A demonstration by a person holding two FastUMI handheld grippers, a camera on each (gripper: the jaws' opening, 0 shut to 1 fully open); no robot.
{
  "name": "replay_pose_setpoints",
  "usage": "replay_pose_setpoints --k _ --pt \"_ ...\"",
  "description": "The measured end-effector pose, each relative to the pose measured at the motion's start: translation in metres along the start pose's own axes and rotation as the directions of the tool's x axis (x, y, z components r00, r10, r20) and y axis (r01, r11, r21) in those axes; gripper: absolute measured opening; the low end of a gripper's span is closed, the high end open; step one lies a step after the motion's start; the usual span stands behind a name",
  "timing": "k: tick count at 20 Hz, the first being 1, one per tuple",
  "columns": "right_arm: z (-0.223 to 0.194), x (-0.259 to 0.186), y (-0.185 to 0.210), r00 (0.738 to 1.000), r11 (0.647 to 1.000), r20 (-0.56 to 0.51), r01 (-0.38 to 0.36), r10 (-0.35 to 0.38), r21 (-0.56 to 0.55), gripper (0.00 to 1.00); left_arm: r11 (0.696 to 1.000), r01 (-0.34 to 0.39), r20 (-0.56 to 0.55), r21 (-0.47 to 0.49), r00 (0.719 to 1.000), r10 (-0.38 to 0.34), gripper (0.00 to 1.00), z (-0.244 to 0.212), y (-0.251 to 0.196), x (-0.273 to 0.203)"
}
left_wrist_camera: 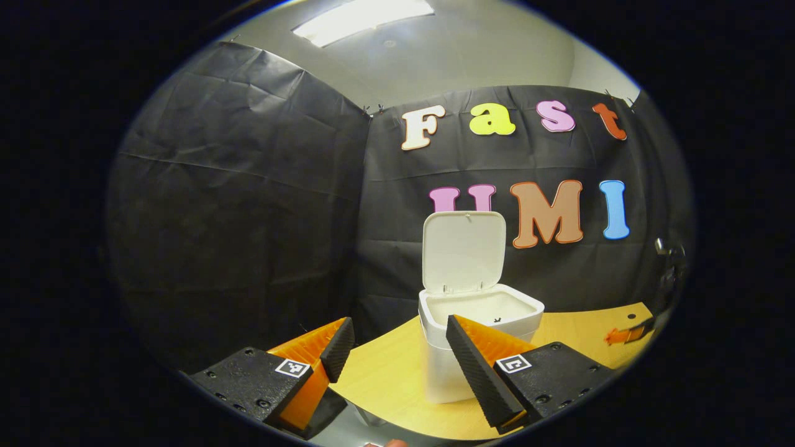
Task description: Press the lid of the desktop garbage bin to open it, pick up the crumpled paper on the desktop and throw it into the bin, then pick up the pop can on the desktop and drop it into the bin, and finally close the garbage bin lid.
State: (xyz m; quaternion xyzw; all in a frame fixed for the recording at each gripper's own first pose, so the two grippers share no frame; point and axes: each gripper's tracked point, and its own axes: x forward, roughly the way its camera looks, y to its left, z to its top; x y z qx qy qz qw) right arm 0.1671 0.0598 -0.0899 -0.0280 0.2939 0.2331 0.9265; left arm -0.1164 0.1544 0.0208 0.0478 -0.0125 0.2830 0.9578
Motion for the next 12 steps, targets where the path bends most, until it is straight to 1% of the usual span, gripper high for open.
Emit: replay_pose_setpoints --k 3,4,6,9,12 --pt "0.066 -0.005 0.063 0.991 0.994 0.092 -0.098 0.101 -0.037 0.29 1.0 0.023 -0.026 -0.001 0.999 -0.023 0.93 -0.007 0.006 0.004" --pt "0.08 -0.007 0.082 0.984 0.99 0.116 -0.132 0.138 -0.055 0.29 0.999 0.032 -0.037 -0.005 0.999 -0.032 0.93 -0.011 0.008 0.005" --pt "0.103 0.003 0.126 0.971 0.979 0.152 -0.169 0.185 -0.117 0.29 0.999 0.049 -0.052 -0.011 0.997 -0.05 0.93 -0.015 0.01 0.006" --pt "0.121 0.021 0.181 0.957 0.963 0.173 -0.203 0.233 -0.178 0.29 0.998 0.059 -0.054 0.017 0.997 -0.058 0.93 -0.017 0.022 0.009" --pt "0.122 0.04 0.215 0.951 0.954 0.164 -0.228 0.26 -0.193 0.29 0.998 0.028 -0.057 0.062 0.998 -0.024 0.93 -0.019 0.048 0.012"
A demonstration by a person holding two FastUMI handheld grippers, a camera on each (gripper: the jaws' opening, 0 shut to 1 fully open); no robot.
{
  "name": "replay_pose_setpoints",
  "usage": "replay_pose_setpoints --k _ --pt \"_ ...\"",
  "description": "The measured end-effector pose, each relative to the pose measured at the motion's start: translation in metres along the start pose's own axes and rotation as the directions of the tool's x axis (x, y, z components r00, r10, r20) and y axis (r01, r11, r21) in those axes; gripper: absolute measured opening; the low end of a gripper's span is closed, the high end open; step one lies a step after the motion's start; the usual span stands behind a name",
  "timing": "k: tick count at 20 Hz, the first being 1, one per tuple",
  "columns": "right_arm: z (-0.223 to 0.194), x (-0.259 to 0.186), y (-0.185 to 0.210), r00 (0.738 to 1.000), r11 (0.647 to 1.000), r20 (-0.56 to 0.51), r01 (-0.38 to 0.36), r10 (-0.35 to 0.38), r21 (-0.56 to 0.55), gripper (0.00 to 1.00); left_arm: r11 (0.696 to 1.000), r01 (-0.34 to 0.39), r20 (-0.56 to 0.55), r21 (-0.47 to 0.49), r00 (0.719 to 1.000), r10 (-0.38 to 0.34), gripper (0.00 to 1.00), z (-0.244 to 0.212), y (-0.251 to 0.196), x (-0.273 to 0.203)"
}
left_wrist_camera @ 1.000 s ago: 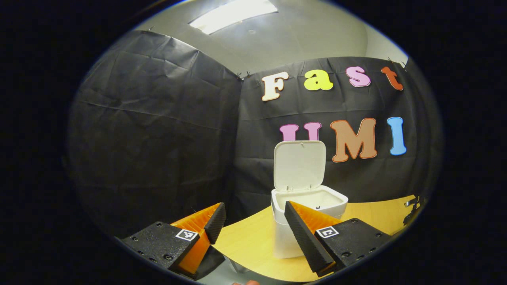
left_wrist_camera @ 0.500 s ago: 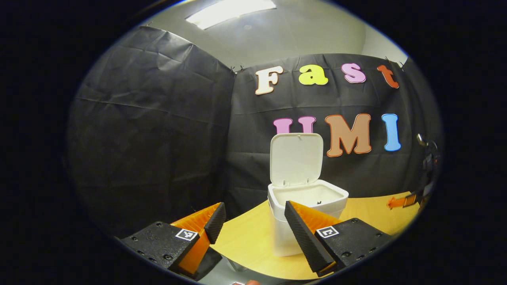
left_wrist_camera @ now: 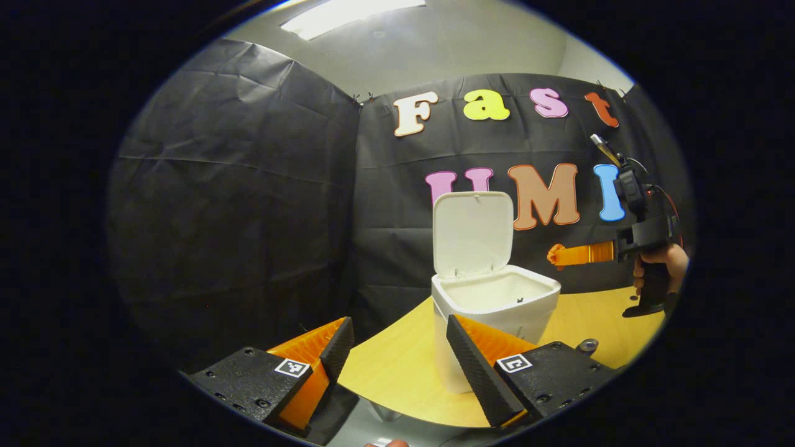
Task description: Press the lid of the desktop garbage bin to open it, pick up the crumpled paper on the desktop and throw it into the bin, then pick up the pop can on the desktop and drop it into the bin, and finally close the garbage bin lid.
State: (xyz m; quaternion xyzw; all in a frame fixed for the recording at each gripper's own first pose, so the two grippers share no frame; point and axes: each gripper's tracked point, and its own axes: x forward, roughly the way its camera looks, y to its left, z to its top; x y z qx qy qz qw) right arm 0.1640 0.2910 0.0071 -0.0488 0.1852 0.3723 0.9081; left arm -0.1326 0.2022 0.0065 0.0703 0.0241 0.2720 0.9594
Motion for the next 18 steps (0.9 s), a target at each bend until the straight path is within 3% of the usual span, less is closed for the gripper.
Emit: replay_pose_setpoints --k 7,9,11,12,15,18 --pt "-0.002 0.034 0.015 0.999 1.0 -0.043 0.01 -0.011 -0.023 0.3 0.996 -0.093 -0.005 0.008 0.996 0.093 0.93 -0.004 0.053 -0.003" --pt "-0.008 0.041 0.021 0.998 0.999 -0.058 0.015 -0.017 -0.039 0.42 0.994 -0.105 -0.009 0.008 0.994 0.105 0.93 -0.006 0.059 -0.003" --pt "-0.008 0.041 0.022 0.998 0.999 -0.05 0.021 -0.023 -0.042 0.8 0.995 -0.095 0.0 0.011 0.995 0.095 0.93 -0.004 0.057 -0.002" --pt "-0.005 0.038 0.021 0.999 0.999 -0.042 0.028 -0.03 -0.043 0.99 0.997 -0.081 0.008 0.012 0.997 0.081 0.93 -0.001 0.052 -0.001" --pt "0.009 0.021 0.007 0.998 0.997 0.013 0.06 -0.06 -0.037 0.99 1.0 0.01 0.043 0.025 0.999 -0.011 0.93 0.012 0.02 0.008" --pt "0.016 -0.01 -0.027 0.988 0.989 0.054 0.147 -0.145 -0.02 0.99 0.984 0.174 0.1 0.027 0.979 -0.176 0.93 0.031 -0.036 0.019"
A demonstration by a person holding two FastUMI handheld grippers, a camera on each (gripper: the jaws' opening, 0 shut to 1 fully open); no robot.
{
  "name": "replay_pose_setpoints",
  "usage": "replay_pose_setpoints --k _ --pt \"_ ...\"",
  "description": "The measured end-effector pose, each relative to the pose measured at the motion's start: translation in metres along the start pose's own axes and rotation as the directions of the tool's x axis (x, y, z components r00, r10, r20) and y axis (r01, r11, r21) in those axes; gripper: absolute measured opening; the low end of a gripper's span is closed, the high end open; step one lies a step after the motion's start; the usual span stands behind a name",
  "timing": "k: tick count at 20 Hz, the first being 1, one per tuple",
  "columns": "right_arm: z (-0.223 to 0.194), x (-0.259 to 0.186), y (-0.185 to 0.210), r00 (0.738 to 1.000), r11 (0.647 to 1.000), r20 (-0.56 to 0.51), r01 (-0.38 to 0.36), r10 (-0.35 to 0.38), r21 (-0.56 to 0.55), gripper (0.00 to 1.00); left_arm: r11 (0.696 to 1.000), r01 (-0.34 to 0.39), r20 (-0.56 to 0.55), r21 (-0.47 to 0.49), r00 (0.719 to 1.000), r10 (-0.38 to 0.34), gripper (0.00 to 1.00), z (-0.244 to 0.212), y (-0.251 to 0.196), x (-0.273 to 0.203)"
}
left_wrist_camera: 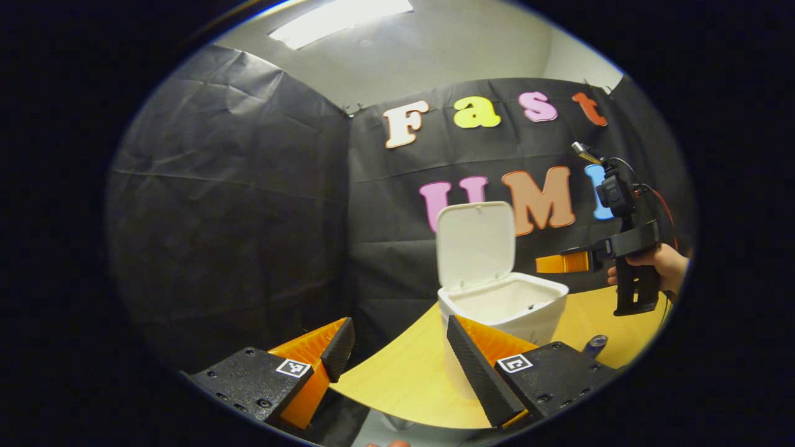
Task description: Press the lid of the desktop garbage bin to open it, pick up the crumpled paper on the desktop and throw it into the bin, then pick up the pop can on the desktop and drop it into the bin, and finally close the garbage bin lid.
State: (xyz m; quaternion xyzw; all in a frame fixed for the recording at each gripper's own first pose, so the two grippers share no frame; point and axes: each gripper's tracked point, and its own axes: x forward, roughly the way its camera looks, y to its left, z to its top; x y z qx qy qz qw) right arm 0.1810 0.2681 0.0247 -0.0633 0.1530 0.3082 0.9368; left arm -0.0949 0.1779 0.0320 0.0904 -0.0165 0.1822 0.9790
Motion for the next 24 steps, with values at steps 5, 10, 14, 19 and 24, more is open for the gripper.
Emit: replay_pose_setpoints --k 5,10,14,19,24 --pt "-0.003 -0.067 -0.086 0.975 0.975 0.038 0.215 -0.217 0.051 0.99 0.942 0.333 0.061 -0.04 0.942 -0.331 0.93 0.015 -0.123 0.032" --pt "-0.031 -0.158 -0.172 0.883 0.877 0.004 0.464 -0.468 0.125 0.99 0.79 0.609 0.078 -0.07 0.793 -0.604 0.93 0.005 -0.242 0.04" --pt "-0.059 -0.23 -0.21 0.789 0.767 -0.046 0.608 -0.613 0.204 0.99 0.688 0.711 0.011 -0.145 0.696 -0.718 0.93 -0.043 -0.31 0.045" --pt "-0.084 -0.296 -0.224 0.694 0.657 -0.073 0.707 -0.717 0.262 0.98 0.668 0.733 -0.109 -0.131 0.659 -0.744 0.94 -0.113 -0.353 0.058" --pt "-0.106 -0.322 -0.226 0.644 0.597 -0.128 0.754 -0.754 0.275 0.98 0.644 0.746 -0.192 -0.169 0.616 -0.764 0.94 -0.16 -0.382 0.062"
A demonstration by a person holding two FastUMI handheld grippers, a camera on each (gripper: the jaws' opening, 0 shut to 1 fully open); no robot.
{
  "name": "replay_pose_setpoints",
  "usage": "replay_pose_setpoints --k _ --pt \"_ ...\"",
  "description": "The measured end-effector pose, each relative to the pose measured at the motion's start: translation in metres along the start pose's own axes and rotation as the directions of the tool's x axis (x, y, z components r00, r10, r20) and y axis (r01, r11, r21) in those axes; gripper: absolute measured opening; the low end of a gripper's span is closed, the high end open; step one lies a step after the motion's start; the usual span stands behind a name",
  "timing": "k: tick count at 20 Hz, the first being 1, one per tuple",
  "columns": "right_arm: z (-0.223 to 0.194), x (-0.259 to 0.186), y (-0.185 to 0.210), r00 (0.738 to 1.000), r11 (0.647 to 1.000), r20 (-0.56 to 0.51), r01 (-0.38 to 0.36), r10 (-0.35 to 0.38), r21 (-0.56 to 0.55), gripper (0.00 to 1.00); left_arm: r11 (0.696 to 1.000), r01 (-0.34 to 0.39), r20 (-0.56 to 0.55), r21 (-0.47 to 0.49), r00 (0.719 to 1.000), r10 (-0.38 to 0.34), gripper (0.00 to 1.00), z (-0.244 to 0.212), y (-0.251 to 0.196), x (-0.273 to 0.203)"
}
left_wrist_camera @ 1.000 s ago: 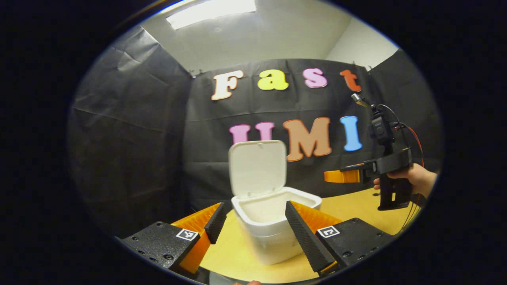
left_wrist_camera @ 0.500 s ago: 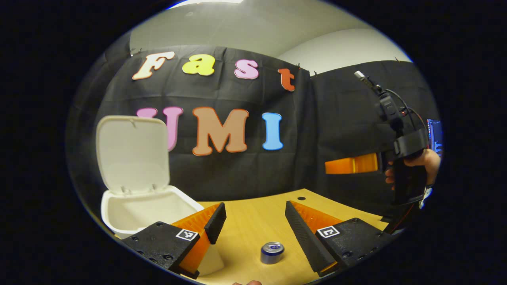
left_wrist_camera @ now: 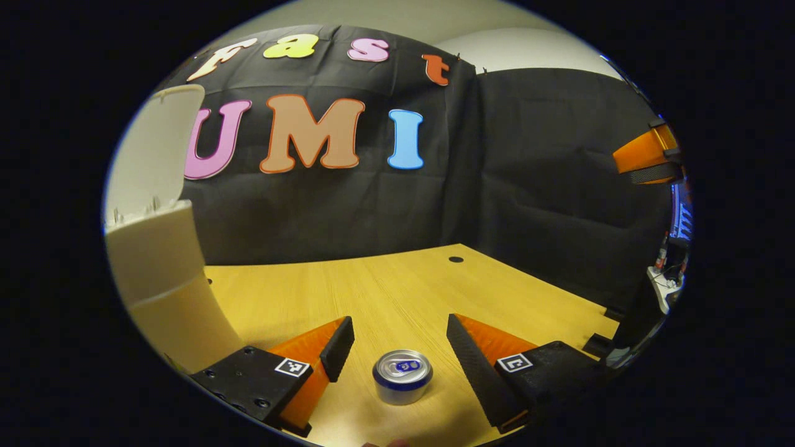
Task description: Press the lid of the desktop garbage bin to open it, pick up the crumpled paper on the desktop and throw it into the bin, then pick up the pop can on the desktop and drop it into the bin, and finally close the garbage bin lid.
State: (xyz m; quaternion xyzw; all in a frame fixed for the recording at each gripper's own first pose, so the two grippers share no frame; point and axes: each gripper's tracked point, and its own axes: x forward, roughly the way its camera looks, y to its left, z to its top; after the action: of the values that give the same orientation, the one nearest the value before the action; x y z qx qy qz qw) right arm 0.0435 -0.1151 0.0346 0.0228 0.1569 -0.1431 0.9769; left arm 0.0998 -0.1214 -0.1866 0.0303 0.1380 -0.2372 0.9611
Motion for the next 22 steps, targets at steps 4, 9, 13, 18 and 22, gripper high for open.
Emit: replay_pose_setpoints --k 4,9,13,18,22 --pt "-0.013 0.003 0.001 1.0 1.0 -0.028 -0.005 0.006 0.026 0.98 0.999 -0.034 -0.105 -0.027 0.994 0.031 0.93 -0.036 0.007 0.015" --pt "-0.021 0.004 -0.003 0.998 0.998 -0.06 -0.002 0.005 0.061 0.98 0.998 -0.05 -0.234 -0.041 0.971 0.039 0.93 -0.074 0.002 0.023" --pt "-0.025 0.003 -0.013 0.998 0.998 -0.06 0.024 -0.02 0.065 0.98 0.996 -0.071 -0.282 -0.061 0.958 0.051 0.88 -0.089 -0.005 0.022" --pt "-0.032 0.001 -0.019 0.996 0.997 -0.082 0.025 -0.02 0.07 0.98 0.994 -0.095 -0.274 -0.058 0.959 0.076 0.81 -0.08 -0.007 0.022" --pt "-0.035 0.001 -0.022 0.996 0.998 -0.092 0.006 0.0 0.066 0.98 0.994 -0.11 -0.177 -0.026 0.979 0.104 0.8 -0.019 0.002 0.008"
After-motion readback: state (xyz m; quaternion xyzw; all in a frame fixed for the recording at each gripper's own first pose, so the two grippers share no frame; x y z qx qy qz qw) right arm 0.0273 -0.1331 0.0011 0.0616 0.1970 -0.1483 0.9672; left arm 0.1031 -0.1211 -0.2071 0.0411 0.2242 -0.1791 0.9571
